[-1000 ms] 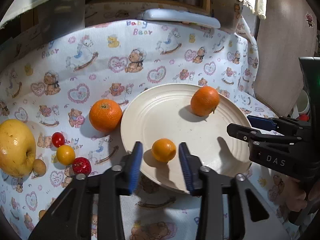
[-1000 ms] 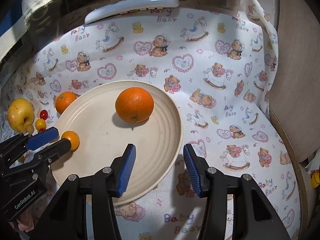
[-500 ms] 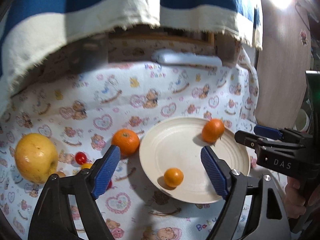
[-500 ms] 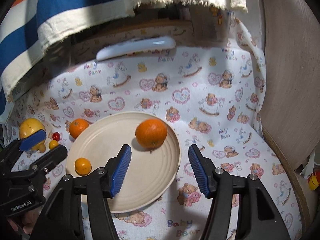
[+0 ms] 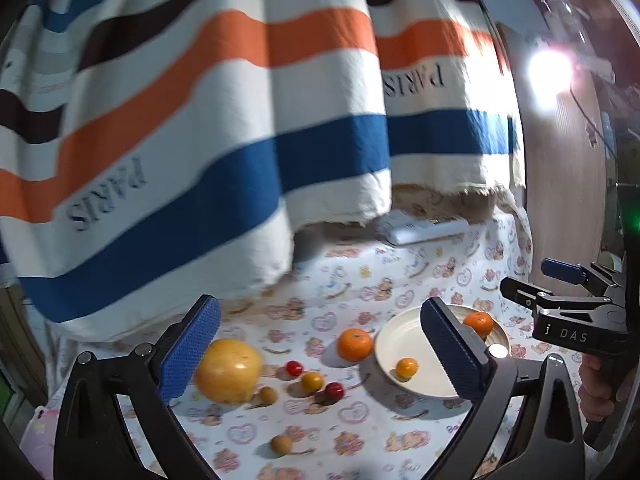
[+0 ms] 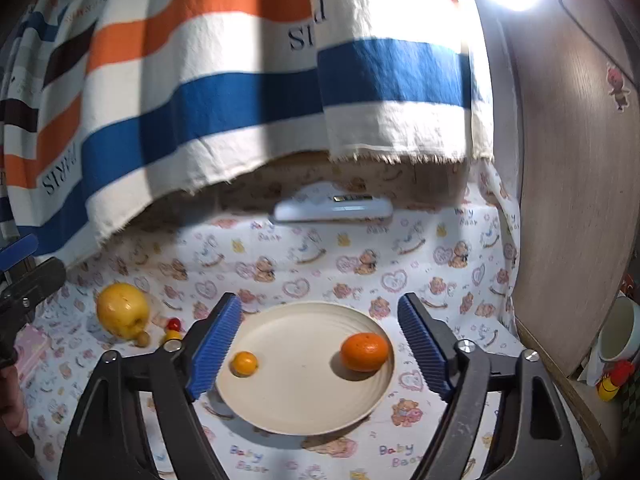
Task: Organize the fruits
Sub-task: 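Raise both open grippers away from the plate, then lower the left gripper onto the red pomegranate-like fruit and close it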
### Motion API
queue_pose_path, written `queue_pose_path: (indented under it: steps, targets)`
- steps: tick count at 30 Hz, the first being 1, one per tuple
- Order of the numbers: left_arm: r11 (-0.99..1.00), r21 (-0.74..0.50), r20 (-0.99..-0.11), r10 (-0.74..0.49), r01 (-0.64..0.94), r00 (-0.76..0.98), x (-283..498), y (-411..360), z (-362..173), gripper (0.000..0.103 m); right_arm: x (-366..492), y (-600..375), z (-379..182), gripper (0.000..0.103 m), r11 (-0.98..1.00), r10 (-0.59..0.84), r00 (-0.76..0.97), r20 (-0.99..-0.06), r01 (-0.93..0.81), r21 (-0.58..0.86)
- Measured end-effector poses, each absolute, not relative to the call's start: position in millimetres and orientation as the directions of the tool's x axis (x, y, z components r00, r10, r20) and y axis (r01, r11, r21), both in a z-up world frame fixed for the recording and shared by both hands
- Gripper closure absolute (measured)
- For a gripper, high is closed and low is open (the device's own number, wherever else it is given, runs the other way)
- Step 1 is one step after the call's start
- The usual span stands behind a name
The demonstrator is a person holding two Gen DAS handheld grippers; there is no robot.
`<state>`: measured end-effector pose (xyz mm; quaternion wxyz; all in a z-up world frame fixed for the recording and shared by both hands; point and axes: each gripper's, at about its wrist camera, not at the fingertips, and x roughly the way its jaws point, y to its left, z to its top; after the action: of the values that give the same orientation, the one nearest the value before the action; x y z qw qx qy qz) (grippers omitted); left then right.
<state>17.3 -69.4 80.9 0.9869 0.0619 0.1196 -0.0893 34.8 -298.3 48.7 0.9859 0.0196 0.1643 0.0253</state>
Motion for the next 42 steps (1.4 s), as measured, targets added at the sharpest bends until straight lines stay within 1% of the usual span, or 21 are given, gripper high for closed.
queue_pose_path:
  steps: [5, 8, 10, 13, 15, 17, 21, 24, 28, 33, 35, 37, 42]
  targets:
    - [0.988, 0.053, -0.219, -0.13, 0.145, 0.967, -7, -31, 87, 0.001, 19, -281, 60, 0.018, 0.996, 0.087, 0.951, -0.296, -0.072, 0.06]
    - [0.992, 0.051, -0.212, -0.102, 0.115, 0.972, -15, -15, 80, 0.001, 11, -270, 65, 0.017, 0.993, 0.106, 0.954, -0.281, -0.088, 0.078]
    - [0.993, 0.062, -0.215, -0.085, 0.101, 0.973, -19, -9, 74, 0.001, 7, -261, 67, 0.014, 0.992, 0.113, 0.956, -0.27, -0.093, 0.087]
    - [0.993, 0.065, -0.238, -0.078, 0.096, 0.968, -22, 0, 64, 0.001, 5, -248, 67, 0.013, 0.99, 0.125, 0.957, -0.262, -0.103, 0.097]
    - [0.995, 0.061, -0.278, -0.061, 0.081, 0.959, -21, 4, 58, 0.001, 5, -240, 66, 0.013, 0.989, 0.135, 0.955, -0.264, -0.113, 0.096]
    - [0.996, 0.041, -0.339, -0.062, 0.081, 0.939, -17, 10, 50, 0.001, 6, -233, 64, 0.013, 0.989, 0.139, 0.954, -0.265, -0.119, 0.091]
    - [0.997, 0.014, -0.397, -0.068, 0.08, 0.915, -11, 17, 36, 0.001, 8, -223, 53, 0.013, 0.987, 0.151, 0.95, -0.272, -0.13, 0.094]
    - [0.998, 0.009, -0.426, -0.054, 0.064, 0.903, -4, 20, 25, 0.001, 11, -218, 42, 0.013, 0.986, 0.16, 0.942, -0.294, -0.14, 0.089]
    - [0.997, -0.019, -0.525, -0.069, 0.07, 0.848, 9, 24, 10, 0.001, 12, -211, 28, 0.013, 0.984, 0.175, 0.932, -0.316, -0.163, 0.065]
    - [0.997, -0.027, -0.619, -0.073, 0.072, 0.782, 19, 25, -9, 0.001, 11, -202, 16, 0.013, 0.977, 0.212, 0.911, -0.352, -0.21, 0.043]
    - [0.997, -0.021, -0.652, -0.068, 0.072, 0.755, 23, 23, -16, 0.006, 10, -198, 13, 0.013, 0.974, 0.223, 0.904, -0.365, -0.225, 0.038]
    - [0.997, -0.037, -0.687, -0.078, 0.073, 0.723, 27, 23, -24, 0.015, 10, -194, 10, 0.013, 0.971, 0.229, 0.899, -0.372, -0.237, 0.026]
    - [0.99, -0.115, -0.748, -0.141, 0.083, 0.649, 35, 25, -39, 0.031, 11, -192, 5, 0.013, 0.971, 0.225, 0.894, -0.387, -0.238, 0.014]
